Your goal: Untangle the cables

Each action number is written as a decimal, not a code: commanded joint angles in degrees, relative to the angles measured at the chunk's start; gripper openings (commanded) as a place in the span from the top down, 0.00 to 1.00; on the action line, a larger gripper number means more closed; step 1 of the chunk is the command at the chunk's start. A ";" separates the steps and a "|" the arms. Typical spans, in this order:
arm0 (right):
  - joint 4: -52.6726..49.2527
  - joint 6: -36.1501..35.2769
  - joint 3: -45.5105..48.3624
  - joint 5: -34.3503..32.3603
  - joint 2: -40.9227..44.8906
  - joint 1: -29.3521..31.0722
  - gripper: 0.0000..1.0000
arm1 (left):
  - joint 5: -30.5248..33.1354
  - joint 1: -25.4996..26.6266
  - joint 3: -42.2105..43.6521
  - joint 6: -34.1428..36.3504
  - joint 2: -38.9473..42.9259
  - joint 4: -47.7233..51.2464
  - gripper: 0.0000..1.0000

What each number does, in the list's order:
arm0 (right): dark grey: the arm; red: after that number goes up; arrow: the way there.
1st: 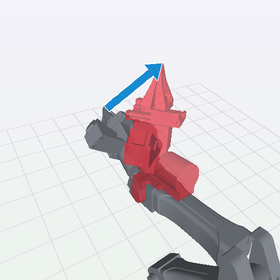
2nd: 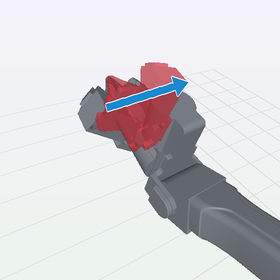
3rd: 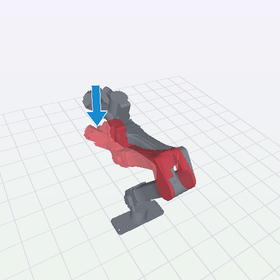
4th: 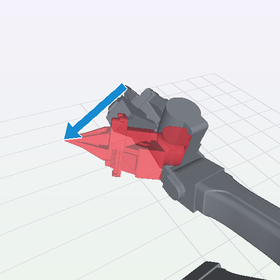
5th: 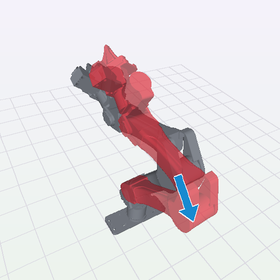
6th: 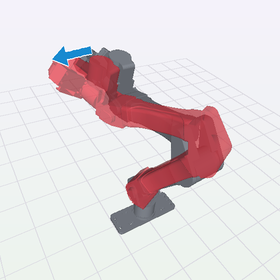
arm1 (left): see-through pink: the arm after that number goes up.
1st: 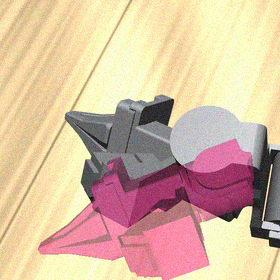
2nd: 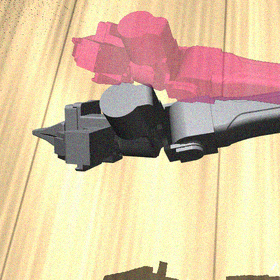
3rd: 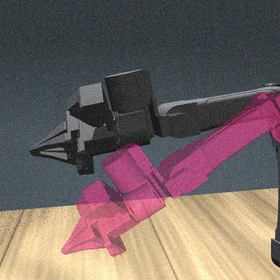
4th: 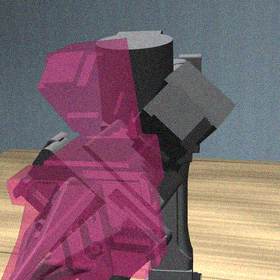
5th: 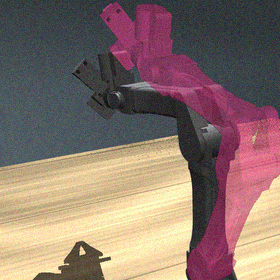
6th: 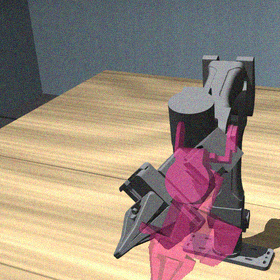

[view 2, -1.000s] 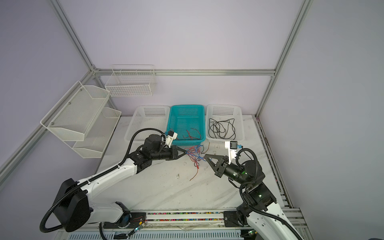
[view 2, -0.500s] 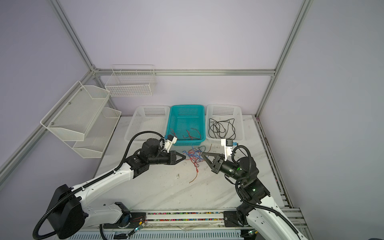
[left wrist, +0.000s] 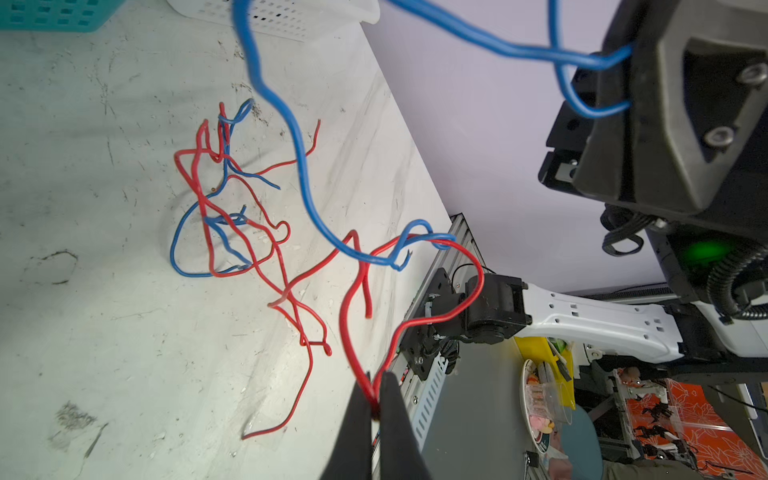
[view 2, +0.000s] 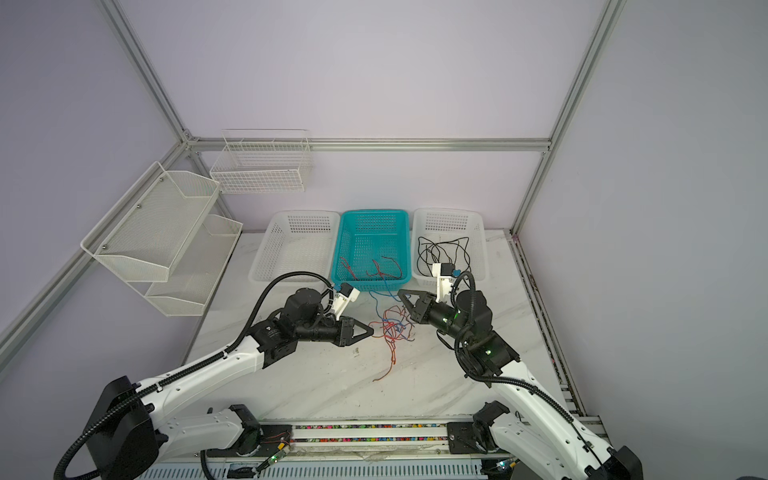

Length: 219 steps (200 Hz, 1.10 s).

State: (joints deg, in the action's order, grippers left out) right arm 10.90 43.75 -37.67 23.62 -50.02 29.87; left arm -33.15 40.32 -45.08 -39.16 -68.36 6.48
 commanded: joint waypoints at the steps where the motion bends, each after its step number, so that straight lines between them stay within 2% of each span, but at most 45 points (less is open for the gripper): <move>1: 4.38 -1.80 -0.69 -0.77 -2.80 -0.26 1.00 | -2.69 0.47 2.43 2.41 2.51 -1.71 1.00; 47: 12.45 -5.07 0.63 1.28 -7.35 -0.33 1.00 | -5.77 0.72 4.78 2.66 5.74 -4.44 1.00; 99: 7.78 -10.20 -2.66 -4.15 -6.97 -1.23 1.00 | -7.01 0.73 9.81 3.19 13.33 -1.70 1.00; 157: 6.95 -8.86 -0.20 -8.25 -10.77 -6.21 1.00 | -8.17 0.71 12.38 1.31 24.03 -1.64 1.00; 190: 7.50 -8.71 0.40 -8.09 -12.38 -8.68 1.00 | -10.69 0.73 11.99 0.75 24.37 -1.96 1.00; 219: 10.43 -8.62 1.05 -5.04 -13.88 -9.58 1.00 | -12.47 0.73 11.86 0.36 23.07 -3.18 1.00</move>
State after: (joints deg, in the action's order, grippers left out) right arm 17.82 35.44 -38.09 17.78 -62.92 21.15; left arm -40.88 40.69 -34.87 -38.39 -44.95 6.92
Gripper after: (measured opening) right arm 0.055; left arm 0.048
